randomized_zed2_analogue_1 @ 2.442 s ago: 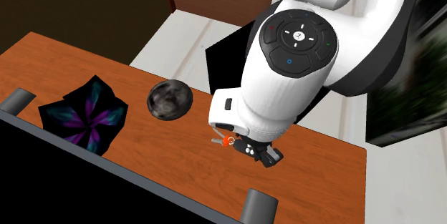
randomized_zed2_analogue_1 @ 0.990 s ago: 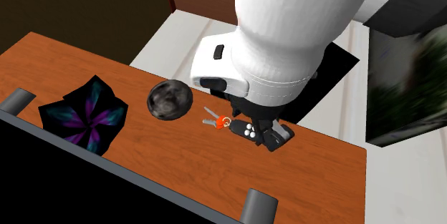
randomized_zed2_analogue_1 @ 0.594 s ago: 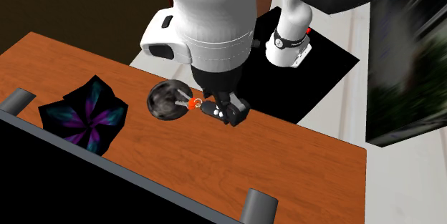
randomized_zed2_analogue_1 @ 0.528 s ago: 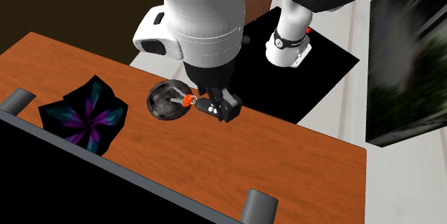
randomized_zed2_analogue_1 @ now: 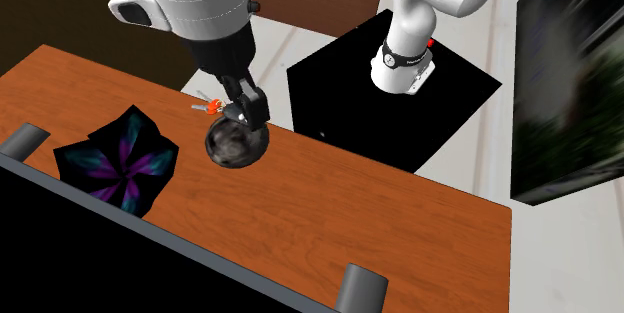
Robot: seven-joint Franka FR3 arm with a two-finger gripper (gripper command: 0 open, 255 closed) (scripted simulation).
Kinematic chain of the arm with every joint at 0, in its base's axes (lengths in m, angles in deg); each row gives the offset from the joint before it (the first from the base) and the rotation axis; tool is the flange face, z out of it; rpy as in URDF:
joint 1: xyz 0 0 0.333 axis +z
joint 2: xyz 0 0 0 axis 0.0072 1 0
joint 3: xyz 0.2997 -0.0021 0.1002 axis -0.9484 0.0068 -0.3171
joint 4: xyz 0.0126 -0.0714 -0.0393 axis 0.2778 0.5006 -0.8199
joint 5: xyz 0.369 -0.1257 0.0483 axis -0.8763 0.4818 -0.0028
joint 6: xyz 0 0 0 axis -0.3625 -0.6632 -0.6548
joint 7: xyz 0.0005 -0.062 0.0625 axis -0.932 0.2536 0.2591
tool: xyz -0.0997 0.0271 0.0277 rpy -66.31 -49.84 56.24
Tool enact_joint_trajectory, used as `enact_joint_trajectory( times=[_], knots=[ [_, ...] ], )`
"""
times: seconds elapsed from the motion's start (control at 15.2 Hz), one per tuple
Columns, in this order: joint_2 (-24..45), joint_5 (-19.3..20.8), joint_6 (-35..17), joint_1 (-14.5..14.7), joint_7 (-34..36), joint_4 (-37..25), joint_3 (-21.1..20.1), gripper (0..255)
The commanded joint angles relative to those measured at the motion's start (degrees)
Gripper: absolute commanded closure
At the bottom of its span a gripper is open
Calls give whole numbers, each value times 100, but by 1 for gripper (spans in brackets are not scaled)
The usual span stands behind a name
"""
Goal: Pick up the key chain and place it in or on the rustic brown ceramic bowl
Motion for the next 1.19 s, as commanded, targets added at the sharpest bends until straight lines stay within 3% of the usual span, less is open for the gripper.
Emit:
enact_joint_trajectory(
  times=[0.0,0.92,1.12],
  knots=[
    [66,13,-127,-39,-92,64,49,255],
    [477,46,-1208,-35,-71,735,31,255],
    [477,45,-1208,-35,-71,735,31,255]
  ],
)
